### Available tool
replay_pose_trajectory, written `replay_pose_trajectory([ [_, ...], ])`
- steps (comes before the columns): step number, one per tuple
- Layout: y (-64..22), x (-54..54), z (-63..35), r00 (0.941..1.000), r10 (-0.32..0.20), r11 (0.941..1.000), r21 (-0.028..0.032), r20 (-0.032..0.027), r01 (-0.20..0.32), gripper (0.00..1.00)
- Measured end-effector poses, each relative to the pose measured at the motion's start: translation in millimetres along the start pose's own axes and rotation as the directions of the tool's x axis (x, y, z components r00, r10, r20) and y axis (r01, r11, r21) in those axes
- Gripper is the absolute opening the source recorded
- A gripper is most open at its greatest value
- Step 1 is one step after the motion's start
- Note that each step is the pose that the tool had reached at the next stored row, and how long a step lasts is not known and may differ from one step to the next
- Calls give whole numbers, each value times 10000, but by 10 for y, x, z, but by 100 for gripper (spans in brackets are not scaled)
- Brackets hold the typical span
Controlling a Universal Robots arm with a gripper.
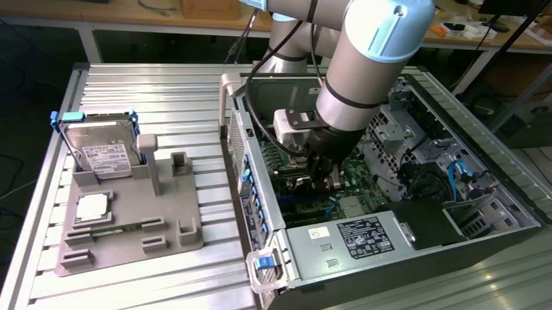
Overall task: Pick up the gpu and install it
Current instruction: 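Insert the gpu into the slot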
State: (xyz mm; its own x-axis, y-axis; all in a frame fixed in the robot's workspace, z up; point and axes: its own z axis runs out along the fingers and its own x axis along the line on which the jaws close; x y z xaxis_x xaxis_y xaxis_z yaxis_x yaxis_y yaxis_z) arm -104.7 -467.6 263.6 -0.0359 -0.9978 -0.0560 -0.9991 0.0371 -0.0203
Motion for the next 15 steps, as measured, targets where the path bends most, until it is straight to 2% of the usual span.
replay_pose_trajectory([
  [15,0,6,27,10000,-2,10000,8,0,2,27],
])
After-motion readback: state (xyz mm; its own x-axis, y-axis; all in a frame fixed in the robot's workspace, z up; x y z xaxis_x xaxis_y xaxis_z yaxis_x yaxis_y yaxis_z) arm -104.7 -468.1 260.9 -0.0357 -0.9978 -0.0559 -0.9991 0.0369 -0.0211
